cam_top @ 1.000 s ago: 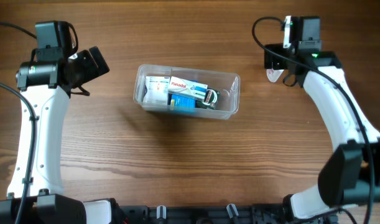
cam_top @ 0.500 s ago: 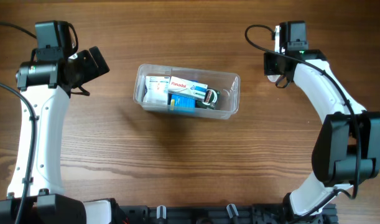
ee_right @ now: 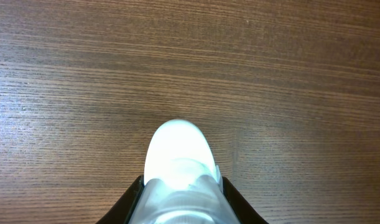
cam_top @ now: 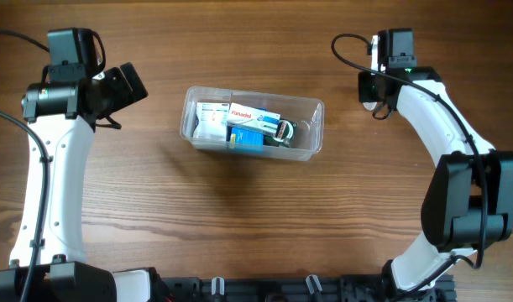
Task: Pack container
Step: 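Carry the spray bottle left over the container's right end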
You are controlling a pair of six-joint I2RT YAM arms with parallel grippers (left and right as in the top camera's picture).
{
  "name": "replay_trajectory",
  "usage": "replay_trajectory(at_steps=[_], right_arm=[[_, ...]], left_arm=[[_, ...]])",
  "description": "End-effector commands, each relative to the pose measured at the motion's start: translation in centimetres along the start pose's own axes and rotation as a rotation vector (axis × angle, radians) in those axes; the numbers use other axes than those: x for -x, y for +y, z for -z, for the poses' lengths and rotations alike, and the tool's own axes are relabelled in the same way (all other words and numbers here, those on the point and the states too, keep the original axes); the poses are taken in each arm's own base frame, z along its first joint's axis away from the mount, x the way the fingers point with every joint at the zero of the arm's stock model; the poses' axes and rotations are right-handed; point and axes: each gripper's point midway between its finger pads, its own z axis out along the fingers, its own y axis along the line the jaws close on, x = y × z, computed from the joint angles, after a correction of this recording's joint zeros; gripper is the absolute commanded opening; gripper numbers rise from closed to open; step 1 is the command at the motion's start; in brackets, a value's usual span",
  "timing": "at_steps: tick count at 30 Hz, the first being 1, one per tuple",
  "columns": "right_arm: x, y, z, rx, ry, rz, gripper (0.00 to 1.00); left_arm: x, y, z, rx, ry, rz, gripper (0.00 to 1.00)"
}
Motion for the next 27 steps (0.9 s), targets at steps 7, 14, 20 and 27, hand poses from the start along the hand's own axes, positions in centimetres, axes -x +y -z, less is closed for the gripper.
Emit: replay_trajectory(at_steps=[7,14,20,27], right_arm=[[3.0,0.0,10.9,0.033,-0.190,-0.064,0.09],[1.6,2.6,21.3,0.203,-0.296,-0.287,0.04],[-1.2,8.4,22.9,0.332,-0.201,-0.268,0.04],[-2.5,13.0,21.2,0.321,-0.130,-0.229,0.09]], left_arm=[[0.3,0.0,0.4,-0.010,-0.010,-0.015,1.00],[0.3,-0.1,0.4,-0.010,-0.010,-0.015,1.00],[0.3,-0.1,0.4,-0.010,-0.010,-0.015,1.00],[0.3,-0.1,0.4,-0.010,-0.010,-0.015,1.00]])
